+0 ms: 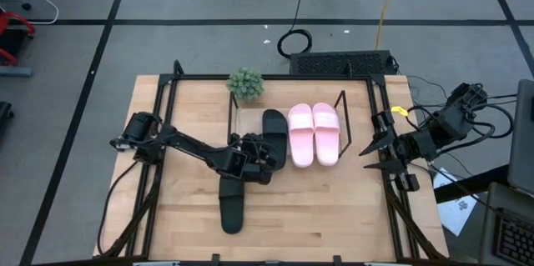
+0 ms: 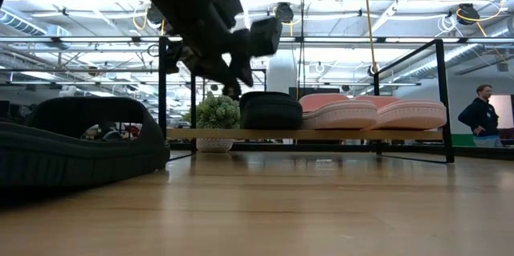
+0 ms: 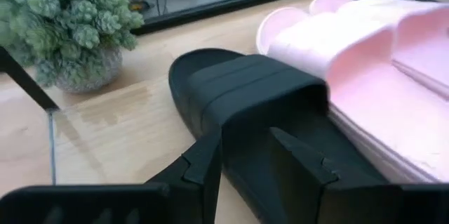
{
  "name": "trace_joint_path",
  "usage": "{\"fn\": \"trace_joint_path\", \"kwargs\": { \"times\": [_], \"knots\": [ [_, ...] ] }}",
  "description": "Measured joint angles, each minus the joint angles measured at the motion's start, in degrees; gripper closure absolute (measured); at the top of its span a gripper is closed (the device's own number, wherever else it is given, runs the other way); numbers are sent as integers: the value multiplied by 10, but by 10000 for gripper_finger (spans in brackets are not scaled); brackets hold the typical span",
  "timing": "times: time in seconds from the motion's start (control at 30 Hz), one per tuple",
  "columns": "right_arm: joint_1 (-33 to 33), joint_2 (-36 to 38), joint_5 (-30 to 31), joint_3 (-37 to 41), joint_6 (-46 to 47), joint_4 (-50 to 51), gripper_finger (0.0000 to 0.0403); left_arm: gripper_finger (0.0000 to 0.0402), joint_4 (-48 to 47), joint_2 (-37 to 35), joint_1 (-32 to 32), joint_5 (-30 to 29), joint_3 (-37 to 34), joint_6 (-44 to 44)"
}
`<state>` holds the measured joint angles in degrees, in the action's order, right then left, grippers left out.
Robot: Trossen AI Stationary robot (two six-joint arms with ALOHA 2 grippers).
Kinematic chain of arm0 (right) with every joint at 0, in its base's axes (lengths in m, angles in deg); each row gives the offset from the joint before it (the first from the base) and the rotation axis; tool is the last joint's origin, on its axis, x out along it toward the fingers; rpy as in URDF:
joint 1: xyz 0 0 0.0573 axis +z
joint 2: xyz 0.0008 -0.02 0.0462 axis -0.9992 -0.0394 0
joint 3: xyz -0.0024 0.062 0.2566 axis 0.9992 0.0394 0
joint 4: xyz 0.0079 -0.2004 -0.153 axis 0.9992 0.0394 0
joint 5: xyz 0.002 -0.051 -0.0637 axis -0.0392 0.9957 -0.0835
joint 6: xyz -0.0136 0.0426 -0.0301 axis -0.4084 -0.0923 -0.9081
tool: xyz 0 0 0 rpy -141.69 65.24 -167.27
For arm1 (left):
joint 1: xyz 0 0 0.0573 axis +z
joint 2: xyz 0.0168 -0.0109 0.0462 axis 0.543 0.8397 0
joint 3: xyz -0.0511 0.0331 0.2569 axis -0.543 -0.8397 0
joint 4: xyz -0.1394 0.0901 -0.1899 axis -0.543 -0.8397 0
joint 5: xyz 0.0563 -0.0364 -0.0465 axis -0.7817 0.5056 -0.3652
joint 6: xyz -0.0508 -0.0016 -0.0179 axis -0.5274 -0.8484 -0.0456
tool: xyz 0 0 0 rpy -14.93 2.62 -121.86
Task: Pick and place slides into the shelf
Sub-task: Put the black slide on the shelf
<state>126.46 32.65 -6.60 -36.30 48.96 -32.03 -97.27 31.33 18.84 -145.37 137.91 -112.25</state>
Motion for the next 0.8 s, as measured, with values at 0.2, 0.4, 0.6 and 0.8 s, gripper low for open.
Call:
{"fn": "trace_joint_path", "kwargs": {
  "times": [0.2,0.4,0.6,0.8],
  "knots": [
    [0,0,0,0,-1,0,292,281,19,-50,-25,31,0,26],
    [0,0,0,0,-23,-3,292,281,79,-144,-67,37,1,141],
    [0,0,0,0,-30,-5,292,282,219,-209,-112,25,1,229],
    [0,0,-9,0,3,-5,292,282,392,-234,-197,17,1,351]
  ]
}}
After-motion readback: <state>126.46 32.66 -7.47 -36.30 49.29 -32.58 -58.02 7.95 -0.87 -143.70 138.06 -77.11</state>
